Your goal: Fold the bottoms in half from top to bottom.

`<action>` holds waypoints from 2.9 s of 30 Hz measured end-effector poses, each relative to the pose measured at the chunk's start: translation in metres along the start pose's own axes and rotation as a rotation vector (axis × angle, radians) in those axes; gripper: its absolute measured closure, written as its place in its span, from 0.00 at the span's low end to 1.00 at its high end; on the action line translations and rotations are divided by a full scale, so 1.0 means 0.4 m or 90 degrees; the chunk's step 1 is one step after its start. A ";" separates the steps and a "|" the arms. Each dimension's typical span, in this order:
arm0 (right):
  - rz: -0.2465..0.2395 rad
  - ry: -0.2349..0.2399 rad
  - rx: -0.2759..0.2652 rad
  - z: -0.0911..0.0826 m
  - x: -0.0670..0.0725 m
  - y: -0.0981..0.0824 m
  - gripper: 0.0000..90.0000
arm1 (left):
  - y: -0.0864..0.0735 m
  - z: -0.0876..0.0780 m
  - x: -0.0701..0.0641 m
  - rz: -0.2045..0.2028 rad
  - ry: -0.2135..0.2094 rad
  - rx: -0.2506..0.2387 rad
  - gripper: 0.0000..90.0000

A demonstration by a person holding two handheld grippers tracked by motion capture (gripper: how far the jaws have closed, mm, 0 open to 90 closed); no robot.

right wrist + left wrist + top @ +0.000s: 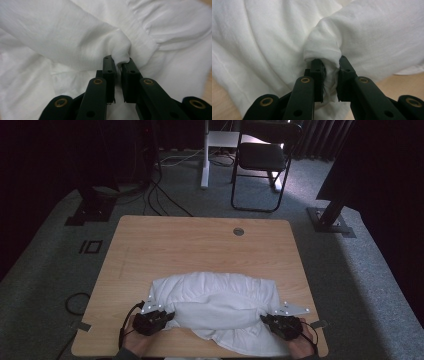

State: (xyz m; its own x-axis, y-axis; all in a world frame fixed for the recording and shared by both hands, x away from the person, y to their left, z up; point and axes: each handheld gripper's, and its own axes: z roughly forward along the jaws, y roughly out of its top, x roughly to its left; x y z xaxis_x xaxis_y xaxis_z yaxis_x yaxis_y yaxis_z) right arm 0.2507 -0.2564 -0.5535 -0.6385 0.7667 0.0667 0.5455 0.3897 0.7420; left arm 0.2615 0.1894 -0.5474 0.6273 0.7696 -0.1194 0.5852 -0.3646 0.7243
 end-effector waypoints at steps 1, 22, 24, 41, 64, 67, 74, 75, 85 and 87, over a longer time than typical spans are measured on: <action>0.002 -0.001 0.004 0.009 -0.001 0.001 0.91 | 0.006 0.005 0.000 0.006 0.007 0.001 0.88; 0.071 -0.088 -0.003 0.156 -0.119 0.153 0.74 | 0.176 0.129 0.142 -0.083 0.105 -0.023 0.78; 0.077 -0.102 -0.005 0.148 -0.120 0.168 0.64 | 0.184 0.101 0.140 -0.093 0.101 -0.047 0.70; 0.033 -0.057 -0.156 0.104 -0.046 0.368 0.47 | 0.363 0.066 0.060 -0.036 0.047 -0.135 0.57; 0.067 -0.043 -0.088 0.294 -0.044 0.274 0.48 | 0.177 0.164 0.100 -0.051 0.061 -0.075 0.52; 0.066 -0.045 -0.086 0.301 -0.043 0.274 0.48 | 0.170 0.147 0.121 -0.062 0.111 -0.081 0.42; 0.071 -0.041 -0.087 0.303 -0.045 0.272 0.48 | 0.190 0.125 0.154 -0.112 0.153 -0.105 0.19; 0.072 -0.040 -0.087 0.303 -0.046 0.272 0.48 | 0.193 0.116 0.161 -0.119 0.153 -0.113 0.18; 0.078 -0.038 -0.091 0.304 -0.048 0.268 0.48 | 0.193 0.086 0.258 -0.221 0.151 -0.106 0.17; 0.079 -0.039 -0.092 0.304 -0.047 0.267 0.48 | 0.186 0.101 0.269 -0.236 0.154 -0.091 0.17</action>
State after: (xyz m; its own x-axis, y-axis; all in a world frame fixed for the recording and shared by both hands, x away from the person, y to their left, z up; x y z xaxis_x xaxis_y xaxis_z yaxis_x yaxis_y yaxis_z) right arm 0.3870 -0.1671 -0.5566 -0.5350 0.8354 0.1261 0.5318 0.2171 0.8186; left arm 0.3933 0.2241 -0.5338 0.2417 0.9407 -0.2380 0.6602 0.0203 0.7508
